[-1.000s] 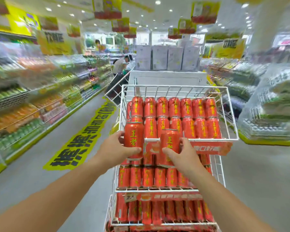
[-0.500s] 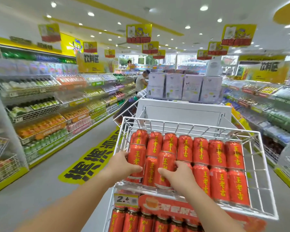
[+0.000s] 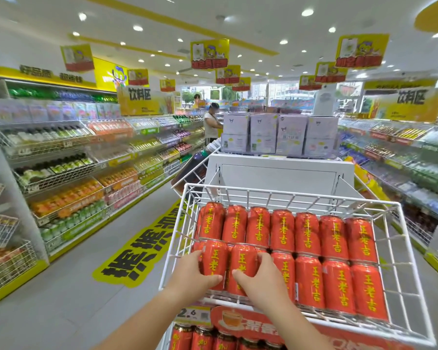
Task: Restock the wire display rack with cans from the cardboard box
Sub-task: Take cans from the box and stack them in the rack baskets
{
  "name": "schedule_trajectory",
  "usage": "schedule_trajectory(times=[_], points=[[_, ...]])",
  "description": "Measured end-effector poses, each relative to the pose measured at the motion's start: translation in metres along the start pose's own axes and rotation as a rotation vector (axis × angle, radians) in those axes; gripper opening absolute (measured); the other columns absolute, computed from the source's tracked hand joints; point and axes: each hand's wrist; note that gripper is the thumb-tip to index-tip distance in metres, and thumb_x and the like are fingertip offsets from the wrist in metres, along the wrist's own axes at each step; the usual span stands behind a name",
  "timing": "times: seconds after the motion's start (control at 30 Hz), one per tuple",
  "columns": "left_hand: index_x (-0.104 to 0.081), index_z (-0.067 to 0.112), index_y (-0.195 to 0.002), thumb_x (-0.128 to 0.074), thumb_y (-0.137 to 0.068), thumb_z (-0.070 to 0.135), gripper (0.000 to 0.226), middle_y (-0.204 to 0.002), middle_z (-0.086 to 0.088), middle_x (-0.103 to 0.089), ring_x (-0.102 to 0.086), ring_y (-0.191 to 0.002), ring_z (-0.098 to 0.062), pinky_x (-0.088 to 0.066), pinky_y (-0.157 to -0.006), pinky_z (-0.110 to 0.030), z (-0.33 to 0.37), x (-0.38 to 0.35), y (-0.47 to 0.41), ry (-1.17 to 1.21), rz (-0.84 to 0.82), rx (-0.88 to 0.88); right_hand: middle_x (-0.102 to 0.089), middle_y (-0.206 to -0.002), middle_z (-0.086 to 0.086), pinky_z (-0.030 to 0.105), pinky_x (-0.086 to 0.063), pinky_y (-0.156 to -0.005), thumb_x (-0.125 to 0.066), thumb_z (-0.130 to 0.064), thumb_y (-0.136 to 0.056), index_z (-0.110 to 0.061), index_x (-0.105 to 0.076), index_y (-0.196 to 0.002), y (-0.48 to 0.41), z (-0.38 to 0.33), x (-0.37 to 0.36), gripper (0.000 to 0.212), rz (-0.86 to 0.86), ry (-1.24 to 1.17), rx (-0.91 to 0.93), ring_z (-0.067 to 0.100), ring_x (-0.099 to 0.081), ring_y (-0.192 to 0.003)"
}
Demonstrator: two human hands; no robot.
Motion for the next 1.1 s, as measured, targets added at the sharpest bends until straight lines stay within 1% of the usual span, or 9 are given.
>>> schedule_trajectory(times=[0.1,0.27,0.4,0.53,0.67,0.8,0.93,1.03,1.1], points=[[-0.053,0.036,-0.095,-0.087,-0.075,0.017,0.044,-0.091,0.015,-0.071,-0.071,-0.079,-0.001,-0.060,-0.074,-0.023,0.001,0.000,0.007,0.003,0.024,0.011,-0.054,-0.134,0.002,0.035,-0.045,-0.102,-0.069,-0.055,-0.081,-0.018,-0.045,-0.142,0.005,0.003,-0.001,0.075,0.003,0.029,0.008,0.021,-0.053,-0.125],[-0.060,0.029,-0.108,-0.085,-0.078,0.023,0.039,-0.092,0.019,-0.069,-0.067,-0.081,0.005,-0.050,-0.063,-0.008,0.003,0.006,0.011,-0.061,0.023,-0.018,-0.064,-0.122,0.001,0.030,-0.047,-0.088,-0.067,-0.052,-0.086,-0.013,-0.053,-0.136,0.004,0.001,-0.001,0.065,-0.024,0.037,-0.004,0.020,-0.061,-0.109],[-0.069,0.024,-0.108,-0.081,-0.082,0.019,0.029,-0.092,0.013,-0.073,-0.068,-0.081,0.002,-0.057,-0.074,-0.021,0.000,0.013,0.012,-0.103,0.015,-0.022,-0.067,-0.095,-0.009,0.024,-0.049,-0.068,-0.070,-0.053,-0.083,-0.020,-0.061,-0.116,0.003,-0.007,-0.008,0.048,-0.031,0.017,0.034,0.009,-0.063,-0.082],[-0.064,0.024,-0.104,-0.077,-0.086,0.025,0.023,-0.100,0.006,-0.064,-0.066,-0.085,-0.009,-0.057,-0.083,-0.035,0.000,0.022,0.014,-0.279,0.075,-0.028,-0.069,-0.101,-0.006,0.034,-0.056,-0.080,-0.069,-0.053,-0.082,-0.023,-0.057,-0.118,0.003,-0.014,-0.019,0.048,-0.043,0.017,0.067,0.012,-0.066,-0.087],[-0.040,0.010,-0.138,-0.067,-0.095,0.025,0.053,-0.131,-0.009,-0.046,-0.057,-0.113,-0.024,-0.050,-0.094,-0.033,-0.001,0.019,0.018,-0.515,0.109,-0.066,-0.066,-0.110,0.001,0.032,-0.052,-0.078,-0.069,-0.053,-0.083,-0.021,-0.046,-0.136,0.003,-0.019,-0.022,0.066,-0.035,0.042,0.098,0.018,-0.065,-0.095],[-0.020,0.007,-0.154,-0.061,-0.099,0.035,0.074,-0.131,-0.005,-0.053,-0.053,-0.118,-0.018,-0.050,-0.087,-0.025,0.001,0.021,0.023,-0.775,0.165,-0.140,-0.064,-0.124,0.004,0.031,-0.048,-0.089,-0.068,-0.047,-0.088,-0.015,-0.049,-0.141,0.004,-0.025,-0.022,0.064,-0.026,0.076,0.129,0.022,-0.061,-0.111],[-0.042,0.000,-0.138,-0.054,-0.099,0.049,0.063,-0.122,-0.012,-0.045,-0.043,-0.108,-0.026,-0.045,-0.089,-0.034,-0.002,0.029,0.025,-1.155,0.226,-0.210,-0.062,-0.096,-0.004,0.028,-0.046,-0.072,-0.067,-0.043,-0.090,-0.015,-0.054,-0.124,0.005,-0.031,-0.035,0.046,-0.021,0.028,0.104,0.016,-0.061,-0.087],[-0.064,-0.002,-0.121,-0.081,-0.073,0.056,0.078,-0.121,-0.014,-0.055,-0.045,-0.102,-0.030,-0.045,-0.082,-0.041,-0.018,0.034,0.019,-1.233,0.264,-0.231,-0.064,-0.090,-0.003,0.031,-0.051,-0.066,-0.066,-0.051,-0.087,-0.020,-0.051,-0.109,0.005,-0.034,-0.049,0.041,-0.004,0.047,0.078,0.016,-0.064,-0.079],[-0.071,0.002,-0.116,-0.090,-0.056,0.058,0.084,-0.125,-0.014,-0.061,-0.047,-0.107,-0.032,-0.047,-0.082,-0.044,-0.022,0.035,0.019,-1.217,0.279,-0.216,-0.066,-0.090,0.000,0.037,-0.055,-0.071,-0.063,-0.055,-0.085,-0.022,-0.049,-0.103,0.004,-0.031,-0.057,0.041,0.011,0.056,0.077,0.019,-0.066,-0.080]])
Point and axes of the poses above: each hand's wrist, its own y-axis away from the middle knuckle, its own x-axis out of the back of the hand, z = x × y
